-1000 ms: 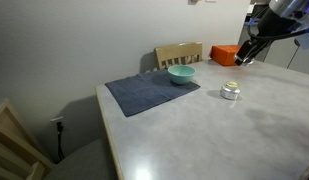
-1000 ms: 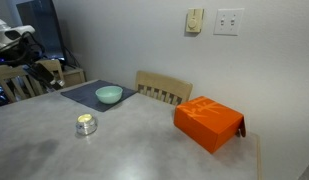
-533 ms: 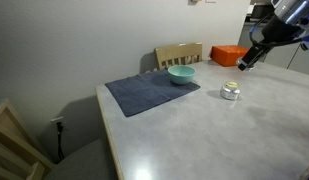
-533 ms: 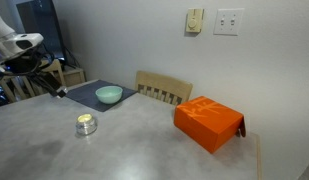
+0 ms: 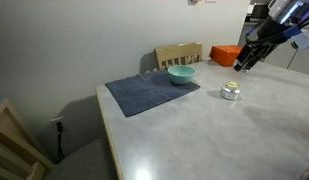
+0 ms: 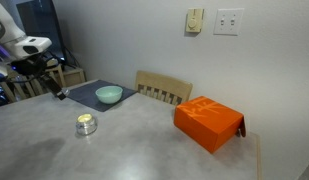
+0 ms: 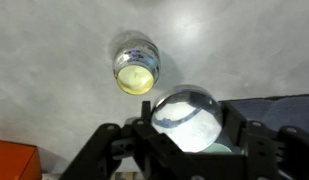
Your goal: Pick up the lid and place it back on it's object
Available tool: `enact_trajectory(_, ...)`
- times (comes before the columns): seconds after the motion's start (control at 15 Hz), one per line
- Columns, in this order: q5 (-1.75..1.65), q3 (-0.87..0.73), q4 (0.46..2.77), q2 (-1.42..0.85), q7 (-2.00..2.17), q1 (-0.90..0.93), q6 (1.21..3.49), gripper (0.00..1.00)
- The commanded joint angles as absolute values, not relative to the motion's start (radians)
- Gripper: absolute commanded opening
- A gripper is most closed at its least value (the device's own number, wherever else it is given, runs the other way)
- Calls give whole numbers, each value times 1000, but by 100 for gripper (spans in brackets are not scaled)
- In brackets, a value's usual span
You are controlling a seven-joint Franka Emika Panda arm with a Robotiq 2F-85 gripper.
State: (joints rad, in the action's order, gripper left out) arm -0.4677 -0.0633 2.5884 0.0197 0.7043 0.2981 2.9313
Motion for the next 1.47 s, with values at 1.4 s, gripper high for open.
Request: enact_trajectory(1.4, 267, 29, 2399, -171, 311, 93, 2699, 44)
